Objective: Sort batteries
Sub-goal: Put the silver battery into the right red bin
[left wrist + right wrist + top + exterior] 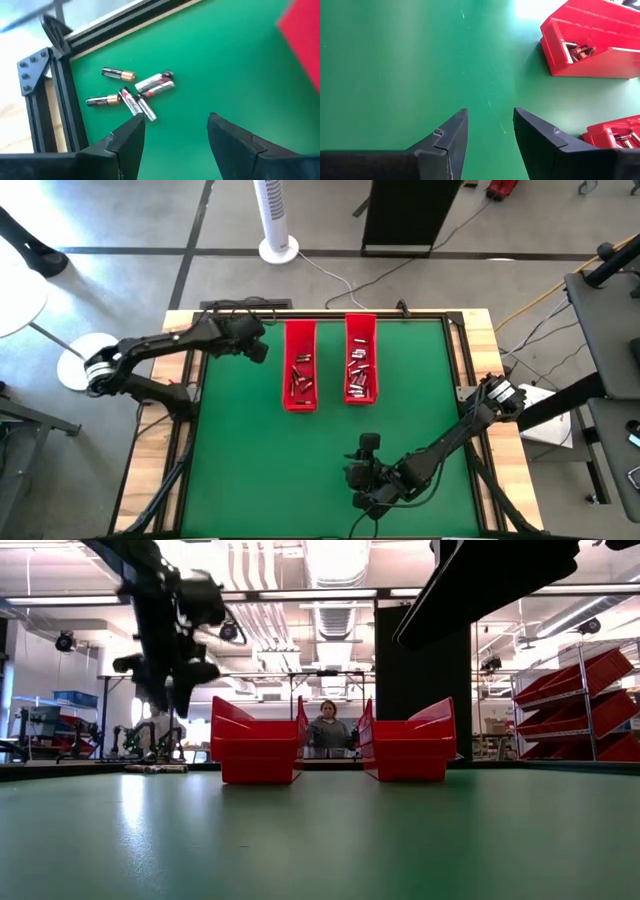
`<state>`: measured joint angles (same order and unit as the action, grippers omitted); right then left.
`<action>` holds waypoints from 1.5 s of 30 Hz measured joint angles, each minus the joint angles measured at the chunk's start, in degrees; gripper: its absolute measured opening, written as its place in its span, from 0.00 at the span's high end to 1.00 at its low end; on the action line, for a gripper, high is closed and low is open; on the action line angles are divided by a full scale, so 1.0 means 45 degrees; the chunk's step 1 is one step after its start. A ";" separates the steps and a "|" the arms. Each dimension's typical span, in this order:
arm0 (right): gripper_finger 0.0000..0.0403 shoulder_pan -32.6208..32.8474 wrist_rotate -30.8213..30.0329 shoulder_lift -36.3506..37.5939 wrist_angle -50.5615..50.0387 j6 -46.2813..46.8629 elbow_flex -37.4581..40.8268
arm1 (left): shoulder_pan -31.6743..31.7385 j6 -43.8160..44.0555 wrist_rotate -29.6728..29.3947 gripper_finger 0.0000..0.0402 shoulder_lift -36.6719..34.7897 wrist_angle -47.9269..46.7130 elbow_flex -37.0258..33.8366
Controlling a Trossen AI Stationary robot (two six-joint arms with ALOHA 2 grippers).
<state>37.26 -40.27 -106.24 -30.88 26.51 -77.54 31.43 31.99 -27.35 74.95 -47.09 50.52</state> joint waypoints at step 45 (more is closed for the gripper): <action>0.60 -0.1387 0.0058 0.0000 -0.0129 -0.1407 0.0219 | 0.4996 -0.9725 0.3045 0.71 0.6243 -0.0335 0.2807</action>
<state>31.01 -40.01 -106.24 -31.46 20.18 -76.55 53.91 -11.77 -13.65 103.04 -48.60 63.16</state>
